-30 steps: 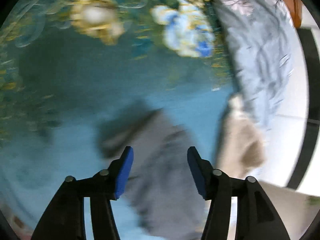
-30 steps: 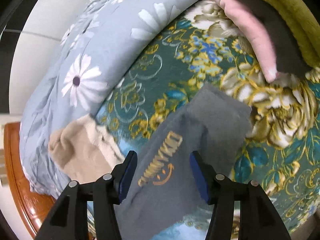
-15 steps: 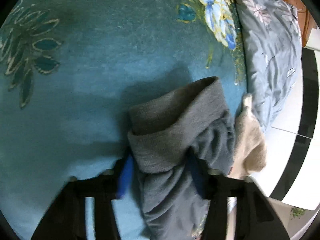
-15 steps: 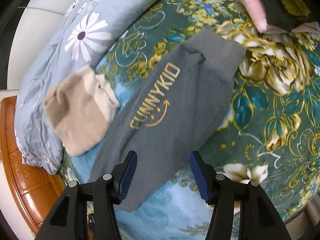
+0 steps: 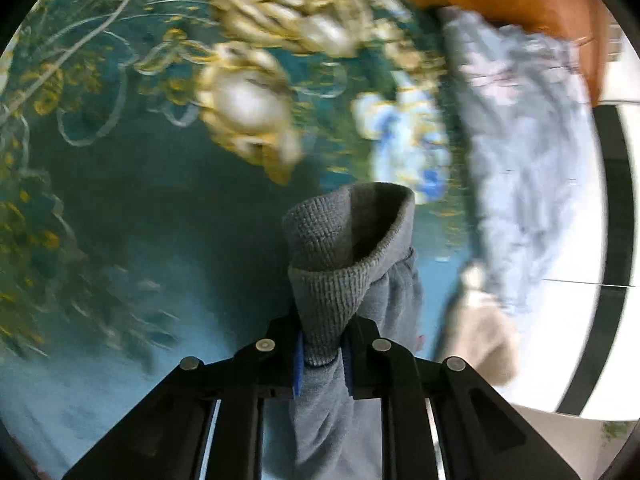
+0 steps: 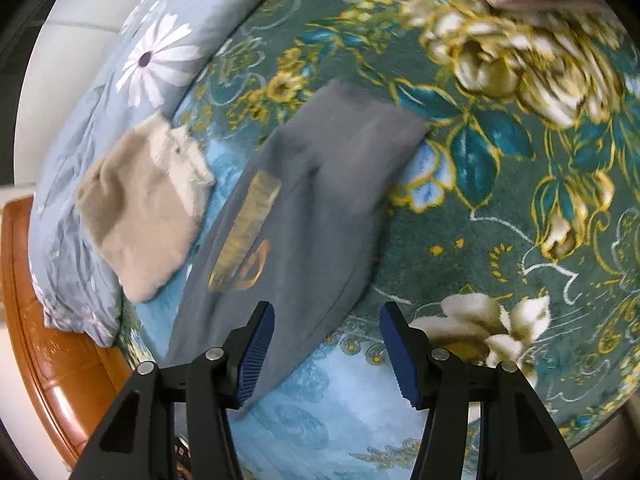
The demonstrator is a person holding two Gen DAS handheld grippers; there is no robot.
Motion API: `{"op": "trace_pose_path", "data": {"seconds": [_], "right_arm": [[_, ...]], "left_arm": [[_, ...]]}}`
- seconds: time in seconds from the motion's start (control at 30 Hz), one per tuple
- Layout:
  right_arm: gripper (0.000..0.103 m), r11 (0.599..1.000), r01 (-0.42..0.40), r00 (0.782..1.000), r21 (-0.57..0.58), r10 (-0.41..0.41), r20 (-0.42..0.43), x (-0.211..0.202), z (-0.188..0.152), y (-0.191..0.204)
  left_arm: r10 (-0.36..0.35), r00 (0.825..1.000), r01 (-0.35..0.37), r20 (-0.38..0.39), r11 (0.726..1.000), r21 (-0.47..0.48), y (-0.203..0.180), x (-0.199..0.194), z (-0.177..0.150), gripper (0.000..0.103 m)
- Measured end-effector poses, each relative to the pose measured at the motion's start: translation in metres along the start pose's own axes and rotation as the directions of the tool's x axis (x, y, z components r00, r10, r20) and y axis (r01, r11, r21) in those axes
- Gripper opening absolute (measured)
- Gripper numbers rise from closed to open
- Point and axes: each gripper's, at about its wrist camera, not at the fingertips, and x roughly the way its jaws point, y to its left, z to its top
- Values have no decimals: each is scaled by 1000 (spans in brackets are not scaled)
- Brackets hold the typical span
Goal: Fold clothes
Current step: 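Grasp the sleeve cuff with the left gripper while the right gripper grasps the other cuff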
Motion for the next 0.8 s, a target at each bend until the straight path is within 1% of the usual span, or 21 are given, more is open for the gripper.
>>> {"op": "trace_pose_path", "data": {"seconds": [0.03,0.07,0.17,0.23,0.27,0.3,0.33,0.4,0.57,0.67,0.7,0.77,0.8], "right_arm": [[59,1000,-4,1000,20,3,7,6,2,-6],[59,999,-11,1000,41,10,21,11,4,-13],[59,994,-49,996,99,41,79,20,11,-26],[59,986,-89,988,139,70,137,23,18,-36],[59,982,-113,983,154,88,163,23,22,-40],[59,976,-141,976,166,109,186,25,25,-43],[60,971,-164,971,172,128,204,26,28,-46],[60,964,-199,960,174,156,231,28,33,-50],[60,951,-232,944,203,170,281,34,42,-61],[59,942,-255,932,217,180,316,38,46,-65],[58,945,-253,928,208,177,328,37,48,-63],[47,948,-256,926,190,184,329,38,50,-58],[34,951,-251,928,181,184,323,40,51,-54]], "left_arm": [[33,999,-33,-16,999,2,-1,5,1,16],[52,998,-52,-22,999,-1,-2,6,5,17],[57,998,-58,-15,997,-50,0,7,6,17],[71,997,-72,-16,996,-59,-2,9,9,17],[82,996,-83,-18,995,-54,-4,9,11,18],[92,996,-93,-20,995,-44,-7,15,5,18],[102,995,-102,-21,994,-28,-9,19,-1,18],[120,993,-120,-21,993,4,-12,19,-1,18],[151,988,-151,-14,988,28,-11,17,-8,19],[154,988,-154,-8,988,28,-12,17,-9,19],[154,988,-153,-7,988,31,-12,17,-9,19],[153,988,-152,-6,988,36,-13,17,-9,19],[151,988,-151,-5,988,41,-14,16,-10,19]]}}
